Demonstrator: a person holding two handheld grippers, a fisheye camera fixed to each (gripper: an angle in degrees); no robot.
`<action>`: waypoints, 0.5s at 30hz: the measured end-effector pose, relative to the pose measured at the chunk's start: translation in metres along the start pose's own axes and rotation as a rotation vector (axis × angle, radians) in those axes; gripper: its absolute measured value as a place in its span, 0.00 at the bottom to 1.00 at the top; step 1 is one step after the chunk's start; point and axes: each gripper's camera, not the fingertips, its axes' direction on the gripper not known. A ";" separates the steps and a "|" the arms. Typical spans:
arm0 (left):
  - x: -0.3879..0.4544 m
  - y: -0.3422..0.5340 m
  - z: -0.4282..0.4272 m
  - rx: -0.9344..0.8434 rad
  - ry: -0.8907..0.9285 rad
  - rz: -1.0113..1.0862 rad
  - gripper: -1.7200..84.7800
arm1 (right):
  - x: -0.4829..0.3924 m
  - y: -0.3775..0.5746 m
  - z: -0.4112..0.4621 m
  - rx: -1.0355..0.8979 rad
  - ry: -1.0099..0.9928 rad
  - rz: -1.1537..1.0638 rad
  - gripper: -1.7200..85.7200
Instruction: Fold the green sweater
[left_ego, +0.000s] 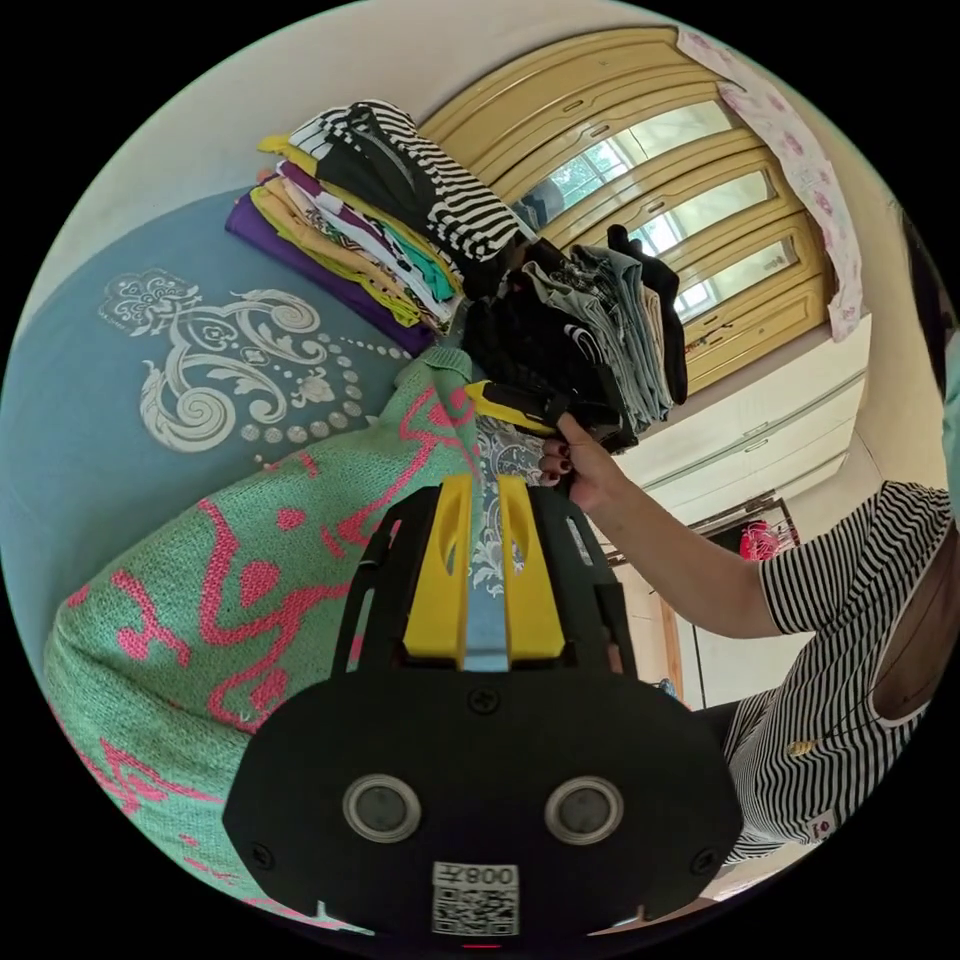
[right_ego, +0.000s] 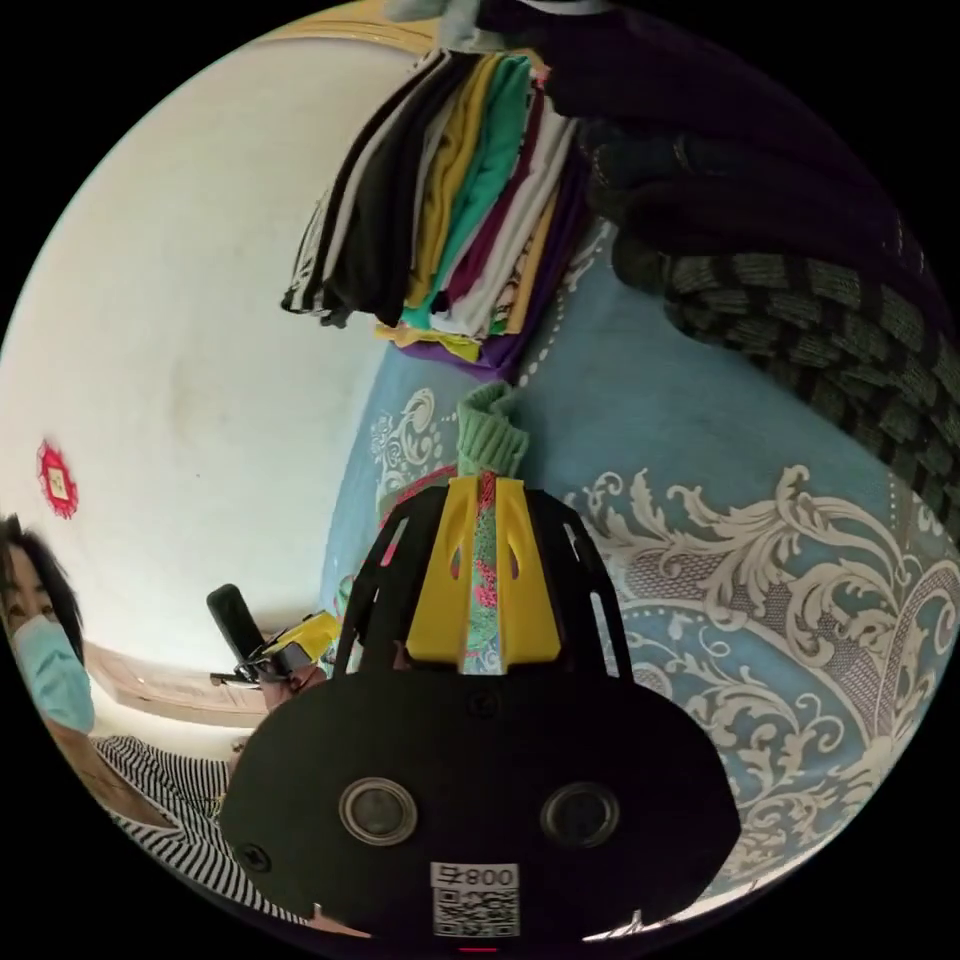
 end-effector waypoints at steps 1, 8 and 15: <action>-0.005 -0.005 -0.003 0.020 0.012 -0.017 0.08 | -0.007 0.005 -0.002 0.008 -0.026 -0.032 0.06; -0.063 -0.026 -0.030 0.248 0.239 -0.283 0.15 | -0.129 0.124 0.019 -0.085 0.118 -0.605 0.05; -0.117 -0.050 -0.016 0.312 0.369 -0.460 0.13 | -0.130 0.172 0.048 -0.168 0.106 -0.639 0.05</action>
